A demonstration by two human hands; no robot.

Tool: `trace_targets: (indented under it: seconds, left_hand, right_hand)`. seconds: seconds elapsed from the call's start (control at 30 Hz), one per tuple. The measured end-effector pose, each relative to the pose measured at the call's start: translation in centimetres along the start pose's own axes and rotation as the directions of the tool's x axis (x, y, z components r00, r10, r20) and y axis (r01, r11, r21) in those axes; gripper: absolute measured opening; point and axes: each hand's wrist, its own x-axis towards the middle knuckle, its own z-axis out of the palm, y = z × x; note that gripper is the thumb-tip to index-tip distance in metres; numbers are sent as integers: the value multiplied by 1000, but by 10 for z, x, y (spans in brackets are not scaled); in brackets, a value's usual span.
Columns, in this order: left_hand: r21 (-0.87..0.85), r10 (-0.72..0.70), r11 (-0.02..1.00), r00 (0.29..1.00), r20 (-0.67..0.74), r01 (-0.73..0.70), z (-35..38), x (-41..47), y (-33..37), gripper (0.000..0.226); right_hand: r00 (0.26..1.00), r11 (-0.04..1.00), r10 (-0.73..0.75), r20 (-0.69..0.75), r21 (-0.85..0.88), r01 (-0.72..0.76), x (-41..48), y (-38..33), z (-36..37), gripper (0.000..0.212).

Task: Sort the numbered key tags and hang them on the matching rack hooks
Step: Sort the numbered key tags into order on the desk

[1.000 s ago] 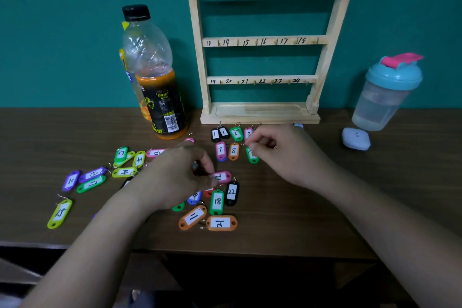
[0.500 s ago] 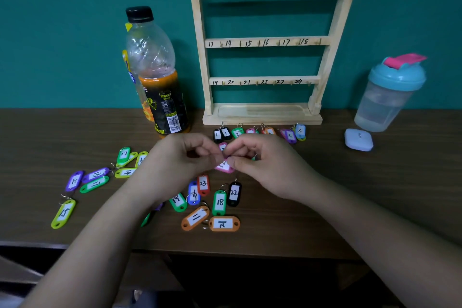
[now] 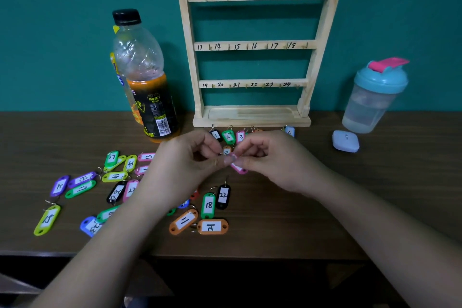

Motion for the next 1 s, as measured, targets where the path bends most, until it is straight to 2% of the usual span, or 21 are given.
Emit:
trace_targets:
  seconds: [0.17,0.4,0.67,1.0]
  left_hand:
    - [56,-17,998,1000,-9,18,-5,1,-5,10]
    - [149,-53,987,999,-7,54,-15,4,-15,9]
    - [172,-86,981,996,-33,90,-27,6,-26,7]
    - [192,-105,976,994,-6,104,-36,6,-31,8]
  right_hand:
    - [983,989,143,-118,-33,-147,-3,21,-32,19]
    - [933,950,261,-247,-107,-294,-3,51,-51,14]
    - [925,903,242,-293,-280,-325,1,55,-47,9]
    - [922,863,249,-298,-363,-351,-1,55,-48,5]
